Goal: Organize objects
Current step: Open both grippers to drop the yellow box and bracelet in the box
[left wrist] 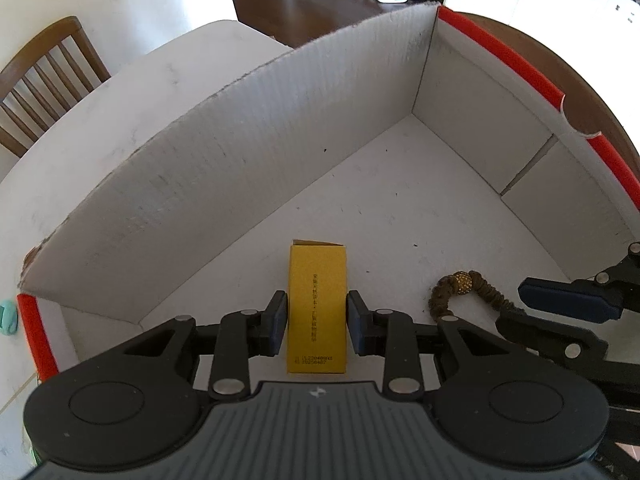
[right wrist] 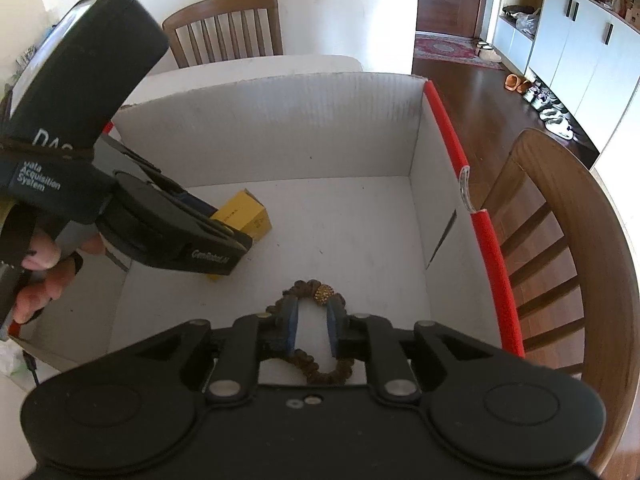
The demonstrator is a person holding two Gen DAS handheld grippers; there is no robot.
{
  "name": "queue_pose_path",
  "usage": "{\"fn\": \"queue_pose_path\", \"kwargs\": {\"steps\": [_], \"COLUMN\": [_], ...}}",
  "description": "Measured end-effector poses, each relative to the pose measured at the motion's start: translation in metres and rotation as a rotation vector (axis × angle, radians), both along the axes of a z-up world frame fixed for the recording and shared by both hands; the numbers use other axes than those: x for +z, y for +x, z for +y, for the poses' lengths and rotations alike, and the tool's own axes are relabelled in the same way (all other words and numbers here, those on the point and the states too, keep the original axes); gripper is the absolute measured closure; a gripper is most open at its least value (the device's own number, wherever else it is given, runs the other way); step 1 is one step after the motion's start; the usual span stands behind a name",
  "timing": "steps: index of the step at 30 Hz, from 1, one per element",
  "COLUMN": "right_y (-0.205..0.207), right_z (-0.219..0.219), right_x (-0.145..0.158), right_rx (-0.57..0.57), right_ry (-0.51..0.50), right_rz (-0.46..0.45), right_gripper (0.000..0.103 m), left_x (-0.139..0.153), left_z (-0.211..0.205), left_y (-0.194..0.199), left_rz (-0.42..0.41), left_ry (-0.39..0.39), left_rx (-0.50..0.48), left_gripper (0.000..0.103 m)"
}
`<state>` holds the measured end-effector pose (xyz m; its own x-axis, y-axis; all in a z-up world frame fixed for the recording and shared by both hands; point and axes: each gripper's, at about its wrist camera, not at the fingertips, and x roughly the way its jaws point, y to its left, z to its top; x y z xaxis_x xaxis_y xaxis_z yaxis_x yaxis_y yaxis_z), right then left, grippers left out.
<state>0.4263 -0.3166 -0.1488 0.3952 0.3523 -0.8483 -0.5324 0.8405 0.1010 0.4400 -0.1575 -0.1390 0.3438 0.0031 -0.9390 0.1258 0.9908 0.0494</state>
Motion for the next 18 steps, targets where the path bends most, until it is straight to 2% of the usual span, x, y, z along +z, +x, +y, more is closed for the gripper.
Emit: {"fn": "queue_pose_path", "kwargs": {"steps": [8, 18], "right_y": [-0.013, -0.039], "right_z": [-0.004, 0.005], "right_x": [0.016, 0.047], "right_rx": [-0.01, -0.02], "right_ry": [0.051, 0.092], "right_rz": [-0.007, -0.058], "right_gripper": [0.086, 0.083], "left_x": [0.028, 0.079], "left_z": [0.008, 0.027], "left_y": [-0.024, -0.08], "left_rz": [-0.061, -0.183], "left_ry": [-0.042, -0.08], "left_rx": [0.019, 0.013], "left_gripper": [0.072, 0.072]}}
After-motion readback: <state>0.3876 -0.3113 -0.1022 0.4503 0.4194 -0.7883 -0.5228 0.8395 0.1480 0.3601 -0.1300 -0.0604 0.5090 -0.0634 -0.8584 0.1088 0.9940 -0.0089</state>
